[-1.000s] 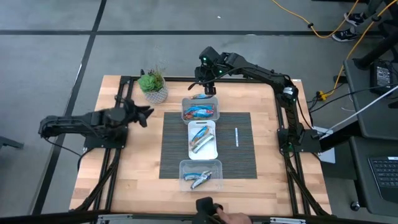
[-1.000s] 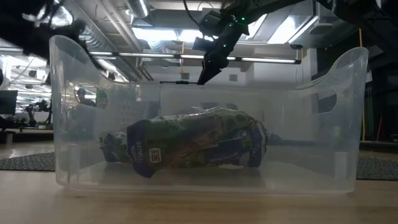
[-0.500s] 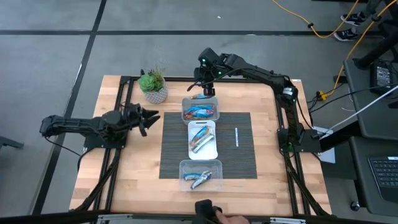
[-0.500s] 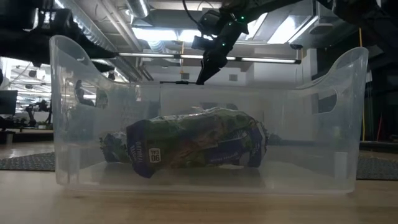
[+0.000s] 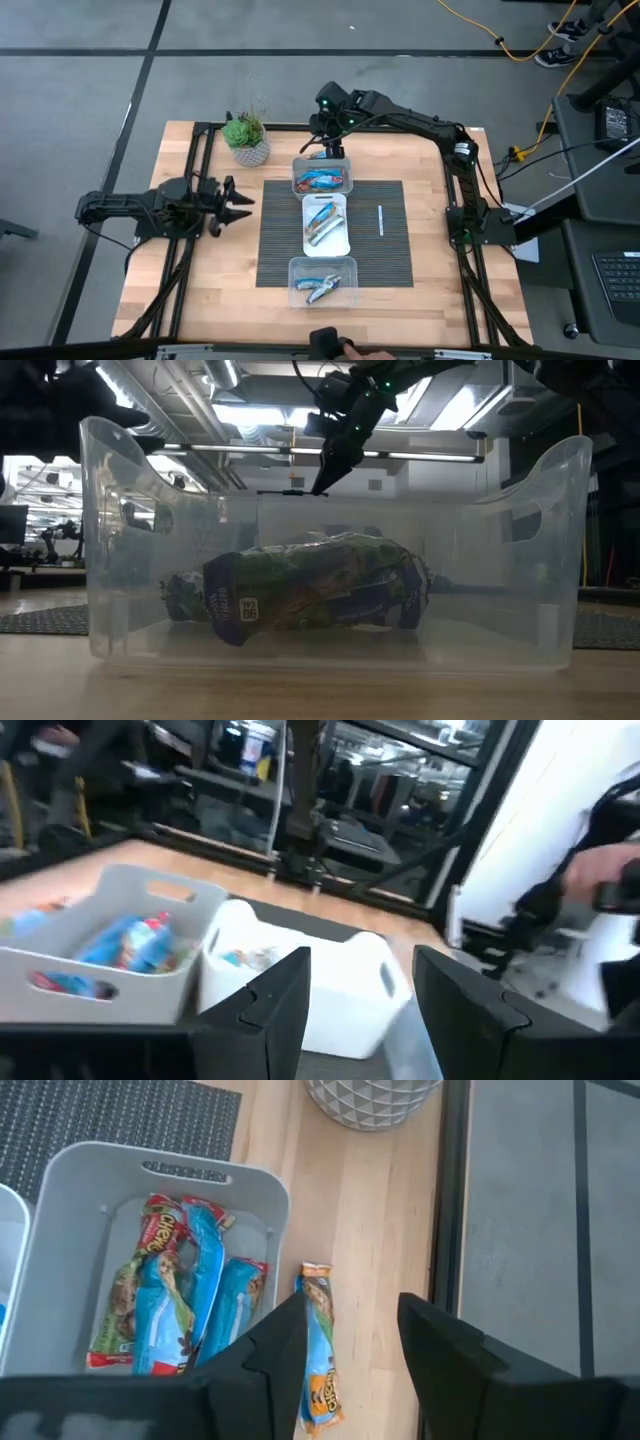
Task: Pick and place Granola Bars by type
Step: Put the orange granola bar into the white bin
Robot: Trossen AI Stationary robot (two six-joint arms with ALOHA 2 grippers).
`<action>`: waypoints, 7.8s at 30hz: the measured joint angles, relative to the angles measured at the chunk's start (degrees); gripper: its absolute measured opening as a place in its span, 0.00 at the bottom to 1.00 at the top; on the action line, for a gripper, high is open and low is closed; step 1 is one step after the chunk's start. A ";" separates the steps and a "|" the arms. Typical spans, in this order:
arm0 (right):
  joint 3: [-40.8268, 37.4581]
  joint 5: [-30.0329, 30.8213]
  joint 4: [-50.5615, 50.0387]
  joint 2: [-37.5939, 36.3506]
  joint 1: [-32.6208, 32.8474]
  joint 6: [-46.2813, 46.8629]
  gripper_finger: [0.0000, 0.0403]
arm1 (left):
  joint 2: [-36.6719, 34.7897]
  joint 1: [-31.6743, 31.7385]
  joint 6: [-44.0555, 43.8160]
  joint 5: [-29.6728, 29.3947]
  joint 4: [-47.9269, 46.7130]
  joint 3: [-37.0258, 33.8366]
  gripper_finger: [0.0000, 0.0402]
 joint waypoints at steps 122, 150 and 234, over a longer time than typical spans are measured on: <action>0.52 -3.12 -2.46 17.33 -5.92 -0.73 0.49 | 0.55 -0.04 8.86 -5.61 -0.65 -0.01 0.42; 12.49 -0.42 -11.20 17.27 -5.42 1.59 0.03 | 0.55 -0.04 8.86 -5.61 -0.65 -0.01 0.42; -12.13 12.56 -9.05 -6.06 27.90 66.34 0.01 | 0.59 -0.04 8.84 -5.61 -0.63 -0.01 0.42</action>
